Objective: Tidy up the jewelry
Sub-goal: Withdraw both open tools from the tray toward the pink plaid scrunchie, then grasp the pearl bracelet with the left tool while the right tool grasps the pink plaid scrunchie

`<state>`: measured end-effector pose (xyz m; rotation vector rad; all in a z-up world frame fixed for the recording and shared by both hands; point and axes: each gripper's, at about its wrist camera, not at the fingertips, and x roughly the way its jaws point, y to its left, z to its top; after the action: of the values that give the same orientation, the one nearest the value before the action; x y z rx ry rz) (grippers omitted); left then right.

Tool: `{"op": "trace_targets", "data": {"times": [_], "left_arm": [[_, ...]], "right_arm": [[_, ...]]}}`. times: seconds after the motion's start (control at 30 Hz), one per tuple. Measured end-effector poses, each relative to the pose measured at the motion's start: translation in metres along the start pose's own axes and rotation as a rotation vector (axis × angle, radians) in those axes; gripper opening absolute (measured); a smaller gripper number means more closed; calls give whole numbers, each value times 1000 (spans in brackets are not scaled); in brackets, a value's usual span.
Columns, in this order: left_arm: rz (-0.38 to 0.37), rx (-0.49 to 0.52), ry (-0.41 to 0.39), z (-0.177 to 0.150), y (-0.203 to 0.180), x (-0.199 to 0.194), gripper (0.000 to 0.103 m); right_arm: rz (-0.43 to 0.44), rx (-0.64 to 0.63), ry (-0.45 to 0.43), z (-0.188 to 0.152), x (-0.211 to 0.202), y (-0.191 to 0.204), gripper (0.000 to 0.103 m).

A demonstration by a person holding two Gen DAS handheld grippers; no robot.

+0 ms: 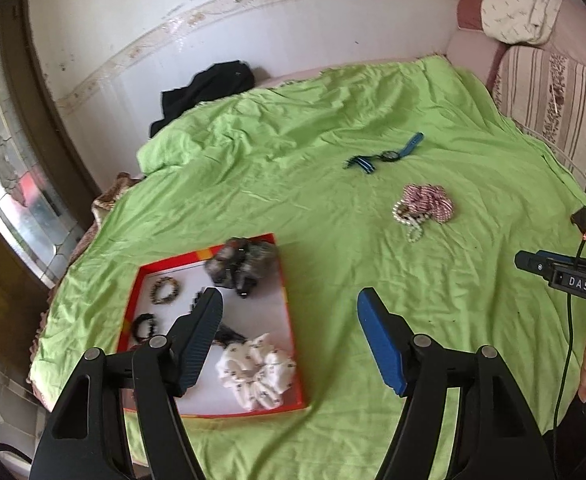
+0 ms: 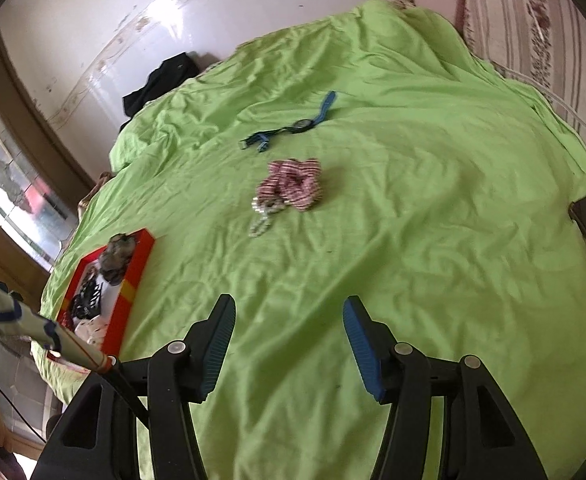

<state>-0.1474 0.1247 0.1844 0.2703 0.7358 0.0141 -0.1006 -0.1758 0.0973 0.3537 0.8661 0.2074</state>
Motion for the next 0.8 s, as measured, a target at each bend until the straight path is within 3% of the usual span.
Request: {"op": "trace_targets", "data": {"times": [0.33,0.63,0.77,0.8], "left_arm": [[-155,-77,93,35,-23,72,69],[-273,-196,184,67,-42,160,69],[-296,-223,226,72,-49,192,69],[-301,-225,240,73,-52,201,69]], "right_arm": [[-47,51,-25,39,35,-41,61],[81,59,14,95,114,-31,61],[71,40,44,106,152,-24,60],[71,38,60,105,158,-26,42]]}}
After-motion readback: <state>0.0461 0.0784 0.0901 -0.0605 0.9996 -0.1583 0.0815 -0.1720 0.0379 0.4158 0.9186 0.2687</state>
